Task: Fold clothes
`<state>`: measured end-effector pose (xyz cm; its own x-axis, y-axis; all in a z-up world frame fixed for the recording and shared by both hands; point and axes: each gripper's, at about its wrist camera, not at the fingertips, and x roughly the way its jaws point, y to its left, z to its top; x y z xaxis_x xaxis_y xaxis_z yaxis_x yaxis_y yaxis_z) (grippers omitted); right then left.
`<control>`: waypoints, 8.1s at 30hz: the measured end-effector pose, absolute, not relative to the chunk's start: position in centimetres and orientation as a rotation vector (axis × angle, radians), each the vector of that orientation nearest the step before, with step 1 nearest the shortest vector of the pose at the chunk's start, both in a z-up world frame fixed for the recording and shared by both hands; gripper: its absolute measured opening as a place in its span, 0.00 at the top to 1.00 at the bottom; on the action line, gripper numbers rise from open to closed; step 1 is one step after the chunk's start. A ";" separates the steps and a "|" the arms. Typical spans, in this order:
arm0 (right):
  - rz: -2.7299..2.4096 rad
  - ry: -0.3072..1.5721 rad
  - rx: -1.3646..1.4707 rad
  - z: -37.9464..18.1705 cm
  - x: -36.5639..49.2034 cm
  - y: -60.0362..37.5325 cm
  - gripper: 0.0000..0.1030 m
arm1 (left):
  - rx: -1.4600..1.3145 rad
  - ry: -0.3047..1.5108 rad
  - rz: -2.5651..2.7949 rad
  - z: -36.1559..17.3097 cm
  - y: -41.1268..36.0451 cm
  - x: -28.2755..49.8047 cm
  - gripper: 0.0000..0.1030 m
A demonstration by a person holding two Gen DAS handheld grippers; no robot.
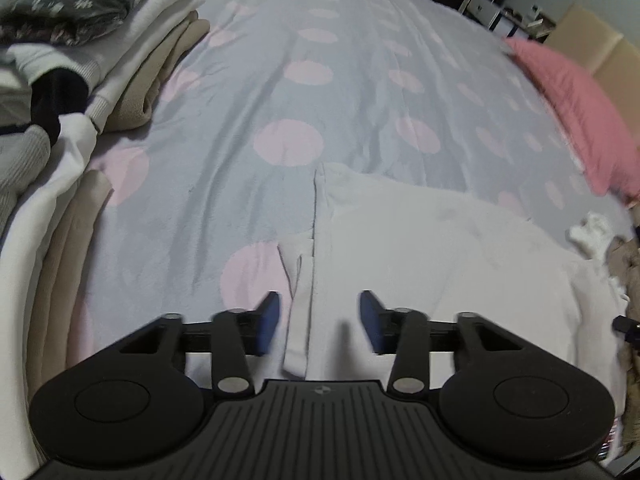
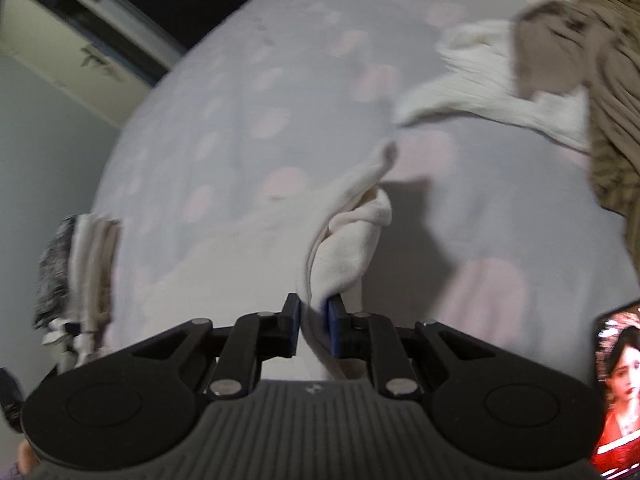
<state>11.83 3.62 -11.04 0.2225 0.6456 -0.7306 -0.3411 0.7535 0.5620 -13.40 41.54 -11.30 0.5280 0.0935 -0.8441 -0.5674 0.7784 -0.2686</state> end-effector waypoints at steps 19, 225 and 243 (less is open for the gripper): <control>1.055 1.189 0.207 -8.5 3.0 25.8 0.85 | -0.662 0.833 0.440 -9.5 44.4 -16.2 0.85; 1.485 1.046 -0.067 -6.5 -16.9 44.7 0.79 | -0.463 0.669 0.876 1.0 60.7 -37.0 0.84; 1.362 1.302 0.212 -10.5 -9.1 47.0 0.51 | -0.386 0.570 0.958 3.8 58.1 -38.5 0.76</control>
<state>-9.06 47.05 -10.45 -0.3031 0.7818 -0.5449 -0.5794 0.3027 0.7567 -38.50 58.06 3.80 0.4477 0.6526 -0.6112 -0.8484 0.5260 -0.0598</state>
